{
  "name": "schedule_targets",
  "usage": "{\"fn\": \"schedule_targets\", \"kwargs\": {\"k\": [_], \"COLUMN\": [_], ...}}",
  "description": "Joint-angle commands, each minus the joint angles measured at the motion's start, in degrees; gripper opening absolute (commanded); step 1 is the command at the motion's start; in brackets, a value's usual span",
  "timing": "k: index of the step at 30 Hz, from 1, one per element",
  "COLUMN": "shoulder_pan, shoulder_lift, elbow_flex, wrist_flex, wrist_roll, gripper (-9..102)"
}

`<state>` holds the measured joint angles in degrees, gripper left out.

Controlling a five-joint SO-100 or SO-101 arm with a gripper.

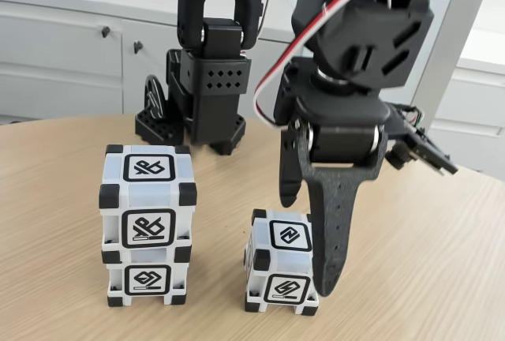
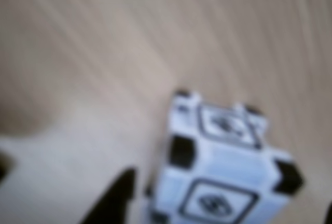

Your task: Stack cubes from left to right.

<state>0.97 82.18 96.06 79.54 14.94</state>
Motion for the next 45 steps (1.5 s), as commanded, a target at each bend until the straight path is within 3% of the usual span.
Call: {"fn": "schedule_targets", "kwargs": {"k": [1, 8, 27, 36, 45], "shoulder_pan": [0.62, 0.62, 0.7, 0.7, 0.7], "shoulder_lift": [-1.93, -4.83, -3.87, -3.52, 11.25], "elbow_flex": [-0.18, -0.26, -0.62, -1.23, -1.23], "wrist_flex": [-0.53, -0.62, -0.53, 0.53, 0.53], "wrist_roll": [-0.62, -0.44, 0.35, 1.67, 2.46], "gripper": [38, 37, 18, 18, 17]}}
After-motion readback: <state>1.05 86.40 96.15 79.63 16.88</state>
